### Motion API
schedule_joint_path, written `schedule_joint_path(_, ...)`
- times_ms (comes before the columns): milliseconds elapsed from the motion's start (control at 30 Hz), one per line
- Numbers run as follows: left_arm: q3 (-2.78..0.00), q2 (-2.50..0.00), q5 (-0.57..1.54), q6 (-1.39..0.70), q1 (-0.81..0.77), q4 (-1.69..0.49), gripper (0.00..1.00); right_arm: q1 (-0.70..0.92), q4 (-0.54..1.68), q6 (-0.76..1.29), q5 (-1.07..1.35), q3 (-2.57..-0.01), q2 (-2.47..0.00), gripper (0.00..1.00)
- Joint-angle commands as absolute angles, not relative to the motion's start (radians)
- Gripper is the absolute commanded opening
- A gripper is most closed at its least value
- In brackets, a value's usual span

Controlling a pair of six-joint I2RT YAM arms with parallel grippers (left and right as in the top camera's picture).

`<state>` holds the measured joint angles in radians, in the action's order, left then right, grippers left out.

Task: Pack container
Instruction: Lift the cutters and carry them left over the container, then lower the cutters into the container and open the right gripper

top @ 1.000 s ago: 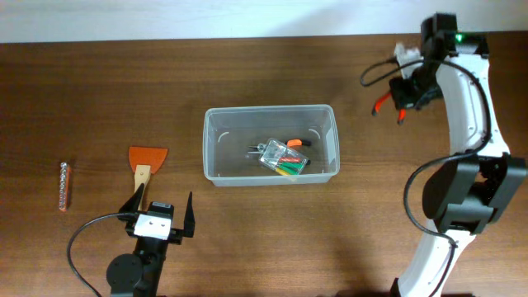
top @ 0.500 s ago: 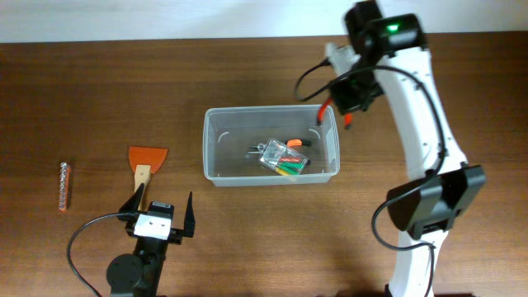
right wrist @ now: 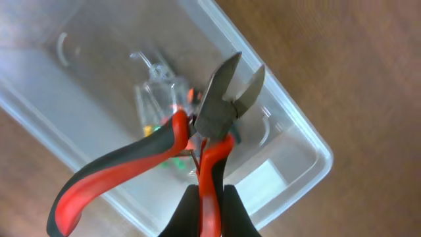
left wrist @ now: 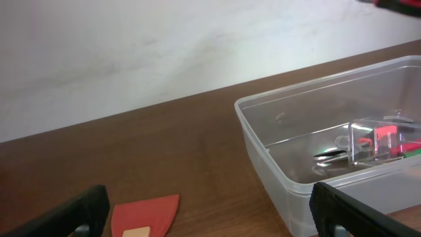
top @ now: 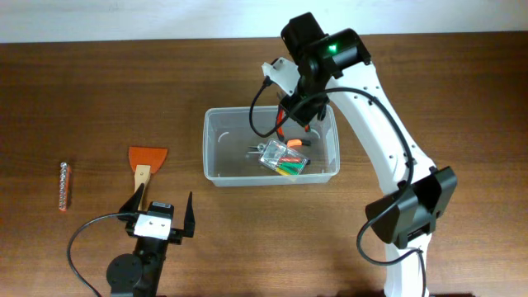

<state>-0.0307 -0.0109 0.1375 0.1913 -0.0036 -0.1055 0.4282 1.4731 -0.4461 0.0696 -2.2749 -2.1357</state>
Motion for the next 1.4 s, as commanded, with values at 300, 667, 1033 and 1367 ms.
schedule_joint_path(300, -0.026, -0.006, 0.133, 0.204, -0.007, -0.106, 0.99, 0.425, 1.282, -0.646, 0.076, -2.199, -2.133, 0.04)
schedule_joint_path(667, -0.026, -0.006, 0.133, 0.204, -0.007, -0.106, 0.99, 0.424, 1.356, -0.429, 0.094, -2.17, -2.133, 0.04)
schedule_joint_path(1033, -0.026, -0.006, 0.133, 0.204, -0.007, -0.106, 0.99, 0.424, 1.367, -0.409, 0.094, -2.034, -2.133, 0.04)
schedule_joint_path(1367, -0.026, -0.006, 0.133, 0.204, -0.007, -0.106, 0.99, 0.424, 1.264, -0.357, 0.095, -1.905, -2.133, 0.04)
